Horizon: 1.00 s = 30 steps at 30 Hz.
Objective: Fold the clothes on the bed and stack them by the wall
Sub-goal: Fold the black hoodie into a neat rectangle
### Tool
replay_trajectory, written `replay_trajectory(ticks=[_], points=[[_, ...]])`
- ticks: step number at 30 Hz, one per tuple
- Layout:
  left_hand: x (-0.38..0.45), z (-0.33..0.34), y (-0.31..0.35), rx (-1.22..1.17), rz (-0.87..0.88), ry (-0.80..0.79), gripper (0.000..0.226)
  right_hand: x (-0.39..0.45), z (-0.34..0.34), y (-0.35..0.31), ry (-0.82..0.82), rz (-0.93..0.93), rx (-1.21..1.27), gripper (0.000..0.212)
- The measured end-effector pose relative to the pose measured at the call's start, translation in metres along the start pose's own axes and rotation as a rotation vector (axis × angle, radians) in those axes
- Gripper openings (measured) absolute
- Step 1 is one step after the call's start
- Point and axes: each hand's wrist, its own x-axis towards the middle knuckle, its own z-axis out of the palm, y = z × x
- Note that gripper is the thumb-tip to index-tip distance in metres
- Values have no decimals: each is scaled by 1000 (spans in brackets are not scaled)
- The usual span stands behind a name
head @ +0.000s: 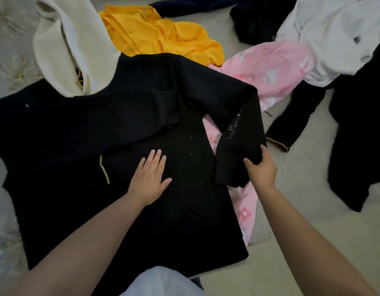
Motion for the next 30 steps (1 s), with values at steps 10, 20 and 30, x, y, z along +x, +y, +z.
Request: replay_trajectory(ticks=[10, 20, 30], points=[[-2, -1, 13, -30, -79, -160, 65, 35, -64, -6, -121, -217, 33, 18], [-67, -52, -100, -708, -401, 385, 49, -51, 31, -203, -431, -56, 926, 28], [-162, -35, -247, -914, -737, 541, 48, -203, 217, -258, -868, -516, -313, 56]])
